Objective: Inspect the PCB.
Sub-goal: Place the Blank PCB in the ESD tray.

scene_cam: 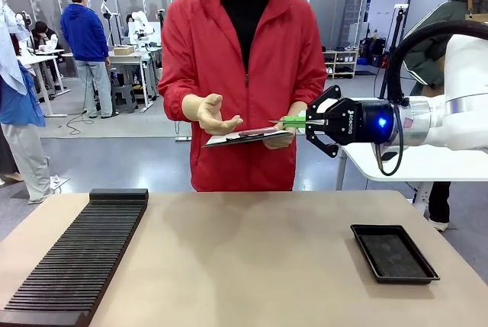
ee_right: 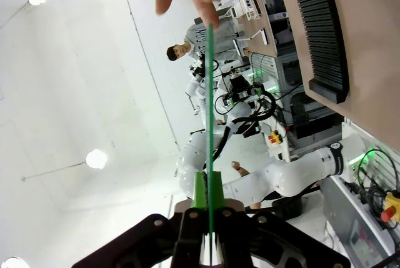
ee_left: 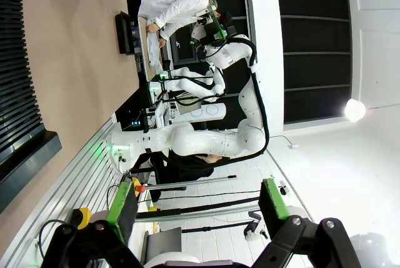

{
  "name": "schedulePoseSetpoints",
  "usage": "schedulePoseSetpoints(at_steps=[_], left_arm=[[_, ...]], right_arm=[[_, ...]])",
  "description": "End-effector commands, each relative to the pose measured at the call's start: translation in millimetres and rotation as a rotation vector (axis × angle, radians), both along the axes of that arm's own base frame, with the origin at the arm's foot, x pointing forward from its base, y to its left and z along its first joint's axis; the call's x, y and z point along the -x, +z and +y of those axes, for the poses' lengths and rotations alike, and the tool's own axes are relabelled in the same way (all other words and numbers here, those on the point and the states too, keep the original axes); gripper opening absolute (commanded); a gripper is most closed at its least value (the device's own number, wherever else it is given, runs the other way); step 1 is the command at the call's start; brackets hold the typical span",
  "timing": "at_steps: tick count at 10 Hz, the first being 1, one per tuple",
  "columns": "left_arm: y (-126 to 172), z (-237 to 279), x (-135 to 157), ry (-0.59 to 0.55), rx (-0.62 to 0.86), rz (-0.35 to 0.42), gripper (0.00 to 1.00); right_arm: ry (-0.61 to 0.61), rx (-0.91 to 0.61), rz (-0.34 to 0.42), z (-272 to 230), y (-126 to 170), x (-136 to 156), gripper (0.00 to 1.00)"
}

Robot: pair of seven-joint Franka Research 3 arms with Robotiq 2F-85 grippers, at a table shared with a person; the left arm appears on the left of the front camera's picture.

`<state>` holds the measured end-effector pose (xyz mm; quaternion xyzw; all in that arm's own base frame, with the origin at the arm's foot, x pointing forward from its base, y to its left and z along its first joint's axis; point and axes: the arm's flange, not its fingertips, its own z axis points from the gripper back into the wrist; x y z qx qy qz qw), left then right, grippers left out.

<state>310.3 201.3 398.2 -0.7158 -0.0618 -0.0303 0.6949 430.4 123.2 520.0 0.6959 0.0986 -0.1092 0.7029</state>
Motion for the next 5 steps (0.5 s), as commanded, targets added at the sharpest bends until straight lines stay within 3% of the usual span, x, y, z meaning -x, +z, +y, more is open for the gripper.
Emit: schedulePoseSetpoints(at_steps=[1, 5], left_arm=[[1.5, -0.1, 1.5, -0.005, -0.002, 0.002, 1.0], [1.5, -0.1, 1.5, -0.005, -0.002, 0.002, 1.0]], right_arm=[[0.012, 0.116, -0.139, -26.5, 20.8, 26.0, 0.03], [0.089, 0.386, -0.24, -97.9, -21.2, 38.8, 0.03]])
